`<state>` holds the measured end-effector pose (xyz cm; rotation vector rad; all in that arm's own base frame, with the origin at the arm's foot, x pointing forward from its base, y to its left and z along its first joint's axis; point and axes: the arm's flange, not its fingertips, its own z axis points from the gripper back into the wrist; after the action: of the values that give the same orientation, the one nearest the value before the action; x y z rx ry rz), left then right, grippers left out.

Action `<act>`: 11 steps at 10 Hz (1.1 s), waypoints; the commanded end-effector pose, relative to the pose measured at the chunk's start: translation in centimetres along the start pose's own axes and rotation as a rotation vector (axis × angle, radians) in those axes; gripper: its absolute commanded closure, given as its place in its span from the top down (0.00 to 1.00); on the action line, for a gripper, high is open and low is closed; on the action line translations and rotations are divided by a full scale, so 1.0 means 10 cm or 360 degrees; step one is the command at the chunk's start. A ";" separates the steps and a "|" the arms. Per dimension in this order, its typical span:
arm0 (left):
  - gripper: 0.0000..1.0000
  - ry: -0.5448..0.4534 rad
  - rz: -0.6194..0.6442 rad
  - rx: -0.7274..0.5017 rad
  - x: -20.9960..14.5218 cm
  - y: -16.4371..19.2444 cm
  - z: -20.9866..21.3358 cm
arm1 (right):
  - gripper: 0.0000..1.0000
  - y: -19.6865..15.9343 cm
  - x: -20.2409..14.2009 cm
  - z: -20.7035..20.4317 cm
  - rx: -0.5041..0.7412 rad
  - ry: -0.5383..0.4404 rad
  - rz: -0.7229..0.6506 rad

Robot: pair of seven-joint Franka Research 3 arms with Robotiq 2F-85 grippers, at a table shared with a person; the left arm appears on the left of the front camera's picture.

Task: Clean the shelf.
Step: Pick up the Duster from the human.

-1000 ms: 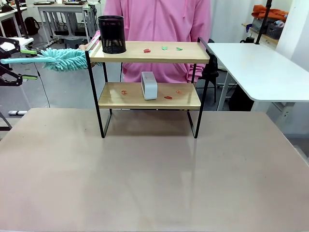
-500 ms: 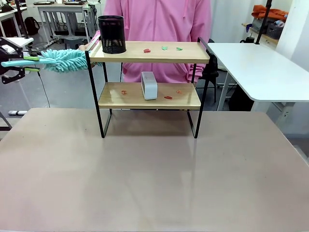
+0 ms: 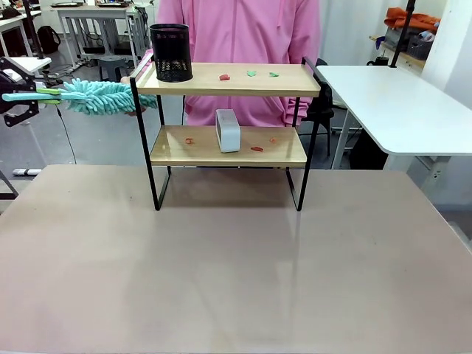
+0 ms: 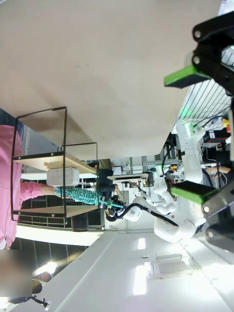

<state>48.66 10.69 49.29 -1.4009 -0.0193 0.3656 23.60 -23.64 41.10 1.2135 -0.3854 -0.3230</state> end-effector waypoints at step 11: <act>0.00 0.0081 -0.0943 0.0399 -1.79 0.38 1.40 | 1.00 0.00 0.01 0.00 0.0017 -0.0003 0.0044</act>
<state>28.13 20.19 52.98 -1.1161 -0.2803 -0.1434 23.62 -23.65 41.01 1.2137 -0.3825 -0.3246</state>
